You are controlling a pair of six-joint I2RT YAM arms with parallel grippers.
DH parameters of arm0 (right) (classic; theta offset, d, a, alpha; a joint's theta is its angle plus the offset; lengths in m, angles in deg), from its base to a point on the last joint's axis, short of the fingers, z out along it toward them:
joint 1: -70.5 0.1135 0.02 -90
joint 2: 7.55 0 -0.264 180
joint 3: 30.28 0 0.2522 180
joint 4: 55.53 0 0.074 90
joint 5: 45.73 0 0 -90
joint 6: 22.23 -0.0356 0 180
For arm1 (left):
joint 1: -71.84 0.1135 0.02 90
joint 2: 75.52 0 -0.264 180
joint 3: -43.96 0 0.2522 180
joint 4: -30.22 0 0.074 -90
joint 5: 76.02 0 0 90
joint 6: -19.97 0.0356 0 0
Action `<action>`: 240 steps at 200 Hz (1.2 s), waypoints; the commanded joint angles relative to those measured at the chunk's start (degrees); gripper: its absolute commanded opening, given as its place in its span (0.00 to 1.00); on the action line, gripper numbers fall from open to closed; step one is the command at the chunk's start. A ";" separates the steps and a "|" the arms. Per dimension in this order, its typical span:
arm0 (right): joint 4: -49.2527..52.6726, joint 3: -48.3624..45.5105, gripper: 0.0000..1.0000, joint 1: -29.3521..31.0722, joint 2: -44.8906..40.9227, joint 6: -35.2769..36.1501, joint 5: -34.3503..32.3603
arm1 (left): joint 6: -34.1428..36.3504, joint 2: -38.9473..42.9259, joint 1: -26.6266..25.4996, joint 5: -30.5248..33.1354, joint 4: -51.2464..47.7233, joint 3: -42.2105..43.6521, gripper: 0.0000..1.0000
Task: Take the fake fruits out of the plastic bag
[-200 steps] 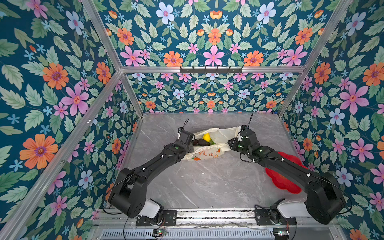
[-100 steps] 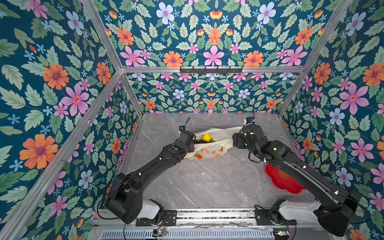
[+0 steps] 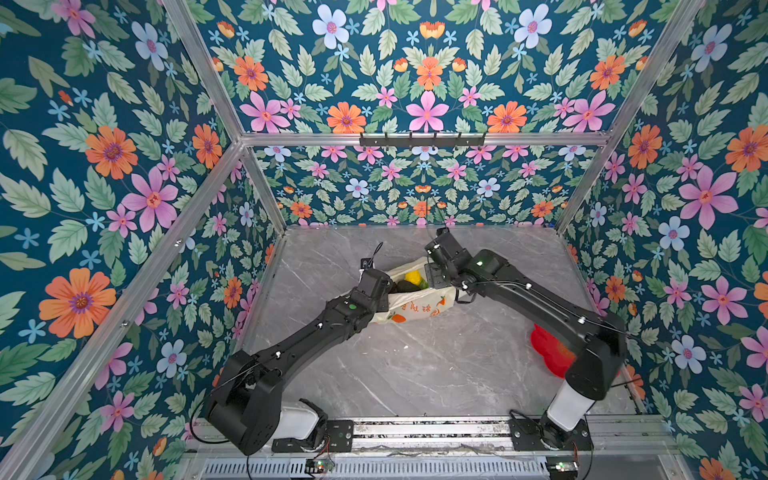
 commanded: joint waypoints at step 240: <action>1.53 -0.14 0.36 -7.68 12.15 -2.82 -1.47 | -0.68 7.93 4.44 -3.50 8.65 11.83 0.00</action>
